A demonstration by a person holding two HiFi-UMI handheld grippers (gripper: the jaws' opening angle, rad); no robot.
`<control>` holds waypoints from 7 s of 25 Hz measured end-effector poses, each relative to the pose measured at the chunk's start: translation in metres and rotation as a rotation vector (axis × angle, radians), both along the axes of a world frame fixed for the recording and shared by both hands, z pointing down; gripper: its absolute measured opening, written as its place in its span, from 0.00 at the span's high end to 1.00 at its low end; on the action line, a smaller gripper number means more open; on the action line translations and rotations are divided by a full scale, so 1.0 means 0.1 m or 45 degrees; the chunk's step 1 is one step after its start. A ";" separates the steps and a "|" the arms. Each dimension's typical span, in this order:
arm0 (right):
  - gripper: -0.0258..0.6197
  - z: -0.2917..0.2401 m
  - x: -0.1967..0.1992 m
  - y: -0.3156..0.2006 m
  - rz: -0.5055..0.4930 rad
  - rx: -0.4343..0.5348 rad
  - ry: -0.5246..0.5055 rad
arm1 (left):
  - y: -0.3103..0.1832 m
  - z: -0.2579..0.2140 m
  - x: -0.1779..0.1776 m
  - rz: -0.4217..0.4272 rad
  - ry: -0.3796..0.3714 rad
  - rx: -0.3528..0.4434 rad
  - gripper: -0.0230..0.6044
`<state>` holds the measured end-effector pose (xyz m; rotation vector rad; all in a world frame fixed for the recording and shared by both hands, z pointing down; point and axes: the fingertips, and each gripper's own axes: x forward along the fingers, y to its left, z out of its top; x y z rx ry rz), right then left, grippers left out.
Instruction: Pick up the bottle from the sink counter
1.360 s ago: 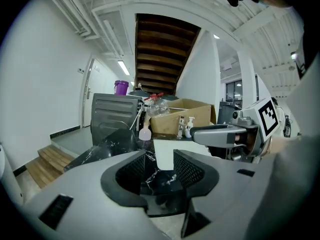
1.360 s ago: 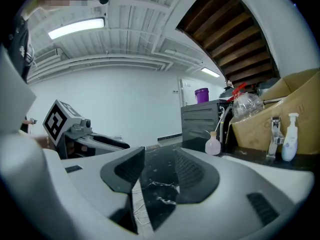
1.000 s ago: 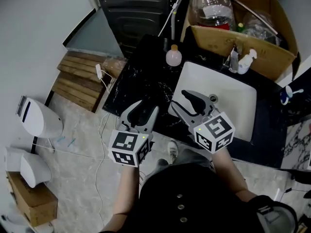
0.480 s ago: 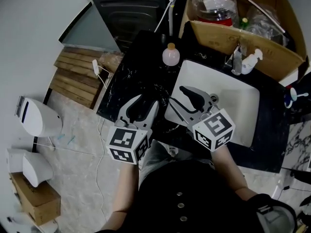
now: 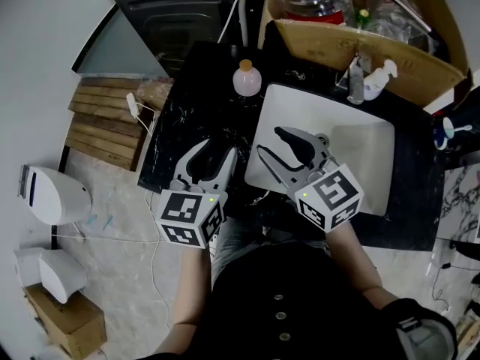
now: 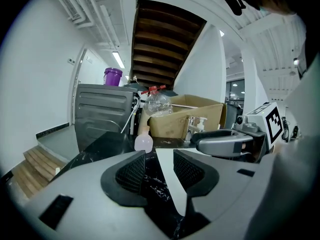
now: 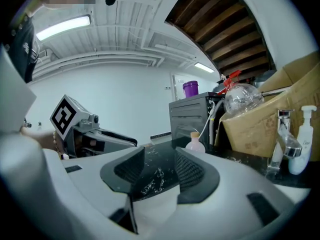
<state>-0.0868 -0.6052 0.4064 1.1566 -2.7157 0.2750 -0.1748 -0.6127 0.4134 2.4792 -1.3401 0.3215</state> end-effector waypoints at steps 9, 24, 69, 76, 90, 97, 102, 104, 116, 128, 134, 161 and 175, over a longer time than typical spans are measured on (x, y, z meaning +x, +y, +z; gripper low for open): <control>0.67 -0.05 0.13 -0.20 0.181 -0.012 -0.001 | -0.38 0.03 0.08 0.153 -0.004 -0.027 0.69; 0.66 -0.26 0.15 -0.63 0.401 0.029 0.046 | -0.86 -0.03 0.08 0.383 0.012 -0.027 0.69; 0.45 0.82 -0.15 -1.75 0.536 -0.214 0.226 | -1.58 0.54 -0.18 0.514 0.050 -0.116 0.69; 0.42 0.99 -0.18 -1.90 0.515 -0.239 0.271 | -1.64 0.60 -0.13 0.537 0.057 -0.125 0.68; 0.35 1.15 -0.26 -2.17 0.462 -0.315 0.277 | -1.70 0.68 -0.14 0.547 0.080 -0.146 0.68; 0.35 1.26 -0.29 -2.24 0.441 -0.383 0.302 | -1.75 0.67 -0.15 0.553 0.090 -0.150 0.68; 0.35 1.30 -0.30 -2.27 0.450 -0.414 0.299 | -1.75 0.68 -0.15 0.563 0.089 -0.157 0.68; 0.35 1.32 -0.30 -2.27 0.450 -0.428 0.297 | -1.75 0.69 -0.15 0.562 0.089 -0.159 0.68; 0.35 1.38 -0.30 -2.29 0.441 -0.489 0.268 | -1.87 0.71 -0.27 0.527 0.100 -0.160 0.68; 0.34 1.39 -0.28 -2.30 0.453 -0.488 0.275 | -1.86 0.70 -0.25 0.565 0.108 -0.158 0.68; 0.34 1.38 -0.28 -2.29 0.454 -0.486 0.277 | -1.85 0.68 -0.24 0.580 0.102 -0.156 0.68; 0.34 1.09 -0.39 -2.13 0.391 -0.344 0.193 | -1.75 0.62 -0.32 0.497 0.028 -0.145 0.67; 0.35 0.76 -0.41 -1.94 0.418 -0.265 0.122 | -1.63 0.47 -0.36 0.499 0.020 -0.111 0.66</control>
